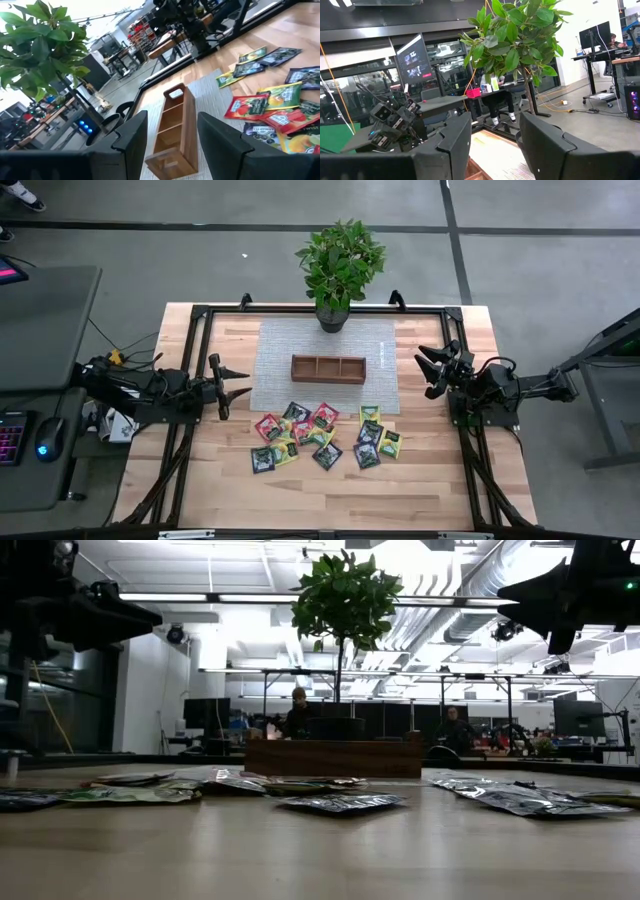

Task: Pick & Place Tea
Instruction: Put the red tea bag into the left section of the wooden organizer

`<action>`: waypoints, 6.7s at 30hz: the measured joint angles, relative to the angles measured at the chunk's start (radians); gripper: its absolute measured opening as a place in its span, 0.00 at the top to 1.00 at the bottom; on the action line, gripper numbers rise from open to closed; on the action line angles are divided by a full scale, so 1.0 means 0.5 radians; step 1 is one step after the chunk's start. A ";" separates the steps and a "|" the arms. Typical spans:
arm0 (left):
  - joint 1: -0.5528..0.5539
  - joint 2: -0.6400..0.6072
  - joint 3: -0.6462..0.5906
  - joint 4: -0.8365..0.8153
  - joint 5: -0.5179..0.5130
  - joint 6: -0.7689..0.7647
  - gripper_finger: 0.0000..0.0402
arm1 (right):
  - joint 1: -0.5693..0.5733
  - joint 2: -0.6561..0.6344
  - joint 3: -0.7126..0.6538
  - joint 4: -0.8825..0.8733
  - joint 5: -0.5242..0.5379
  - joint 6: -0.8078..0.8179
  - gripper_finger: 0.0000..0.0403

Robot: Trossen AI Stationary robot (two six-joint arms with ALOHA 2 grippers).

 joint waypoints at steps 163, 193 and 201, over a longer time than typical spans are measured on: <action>0.000 0.359 0.006 -0.040 -0.184 -1.450 0.58 | -0.129 3.626 2.210 -1.263 -1.148 -0.526 0.42; 0.000 0.359 0.005 -0.040 0.019 -1.451 0.58 | -0.090 3.928 2.220 -1.110 -1.213 0.220 0.38; 0.000 0.359 0.004 -0.041 0.078 -1.451 0.58 | -0.079 3.908 2.213 -1.029 -1.129 0.325 0.58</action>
